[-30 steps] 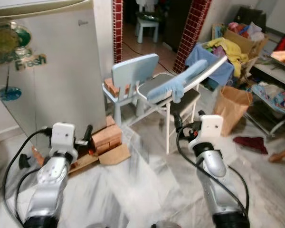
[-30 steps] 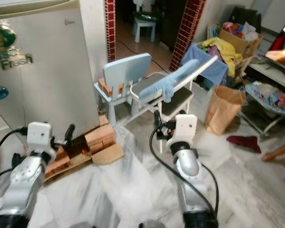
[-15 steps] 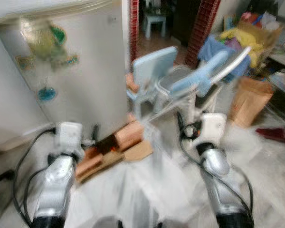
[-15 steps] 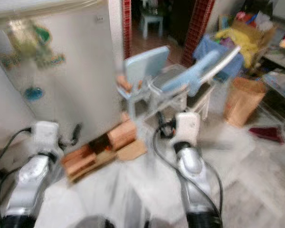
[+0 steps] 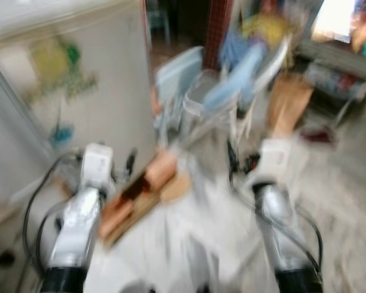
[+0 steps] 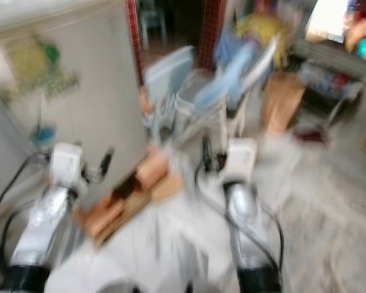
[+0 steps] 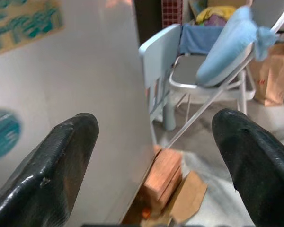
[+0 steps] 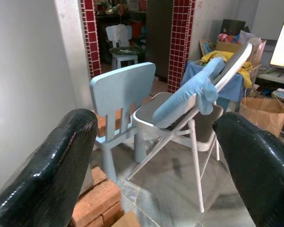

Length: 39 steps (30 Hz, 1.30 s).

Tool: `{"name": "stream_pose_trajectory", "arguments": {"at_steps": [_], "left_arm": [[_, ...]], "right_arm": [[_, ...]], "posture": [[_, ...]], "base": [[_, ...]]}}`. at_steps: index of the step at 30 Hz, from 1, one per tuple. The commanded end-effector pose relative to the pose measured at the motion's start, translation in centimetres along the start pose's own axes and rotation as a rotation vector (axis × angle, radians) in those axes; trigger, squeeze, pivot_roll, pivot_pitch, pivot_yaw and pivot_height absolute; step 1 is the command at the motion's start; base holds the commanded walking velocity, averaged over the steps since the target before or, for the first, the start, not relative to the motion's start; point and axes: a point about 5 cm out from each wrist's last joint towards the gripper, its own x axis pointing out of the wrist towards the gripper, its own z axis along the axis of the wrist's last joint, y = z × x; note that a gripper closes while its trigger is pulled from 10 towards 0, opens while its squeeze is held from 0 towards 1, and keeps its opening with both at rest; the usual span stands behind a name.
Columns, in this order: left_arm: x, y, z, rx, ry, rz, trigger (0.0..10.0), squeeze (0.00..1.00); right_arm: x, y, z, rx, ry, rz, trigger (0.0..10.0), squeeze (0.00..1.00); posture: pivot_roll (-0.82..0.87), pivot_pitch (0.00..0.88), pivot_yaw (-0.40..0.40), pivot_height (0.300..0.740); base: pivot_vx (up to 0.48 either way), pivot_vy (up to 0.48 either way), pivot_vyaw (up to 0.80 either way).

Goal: Restocking fridge

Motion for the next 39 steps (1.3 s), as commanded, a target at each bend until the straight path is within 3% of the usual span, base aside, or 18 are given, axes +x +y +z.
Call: {"name": "stream_pose_trajectory", "arguments": {"at_steps": [1,10,17,20,24,28,30,39], "left_arm": [[-0.3,1.0,-0.3,0.011,0.013,0.032,10.0,0.00],[0.0,0.5,-0.1,0.015,-0.007,0.007,10.0,0.00],[0.0,0.0,-0.3,0.007,-0.013,-0.008,10.0,0.00],[-0.3,0.1,-0.4,0.007,-0.021,0.005,10.0,0.00],[-0.4,0.1,-0.4,-0.011,-0.022,0.010,10.0,0.00],[-0.3,0.2,-0.3,-0.019,-0.025,0.020,10.0,0.00],[-0.3,0.2,-0.3,-0.028,-0.028,0.013,10.0,0.00],[-0.4,0.1,-0.4,-0.022,-0.031,-0.008,10.0,0.00]], "right_arm": [[0.4,0.7,0.6,0.005,-0.027,0.026,10.0,0.00],[1.0,1.0,1.1,-0.051,-0.029,0.037,10.0,0.00],[0.7,2.0,0.3,-0.014,0.017,0.069,10.0,0.00],[0.4,1.6,0.2,0.006,0.029,0.059,10.0,0.00],[0.6,0.4,0.5,-0.060,0.002,-0.015,10.0,0.00],[0.7,0.3,0.7,0.048,0.016,-0.011,10.0,0.00],[0.8,0.4,0.7,0.053,0.025,-0.009,10.0,0.00],[0.5,1.0,0.9,0.017,-0.003,0.020,10.0,0.00]], "posture": [[0.01,0.000,-0.022,0.740],[0.00,0.000,-0.011,0.740],[0.01,0.000,-0.027,0.740],[0.01,0.000,-0.032,0.740],[0.01,0.006,-0.038,0.740],[0.01,0.008,-0.039,0.740],[0.01,0.010,-0.039,0.740],[0.00,0.007,-0.036,0.740]], "base": [[0.000,0.480,0.00],[0.000,0.480,0.00],[0.000,0.480,0.00],[0.000,0.292,0.00],[0.000,0.000,0.00],[0.000,0.000,0.00],[0.000,0.000,0.00],[0.000,0.352,-0.73]]}}
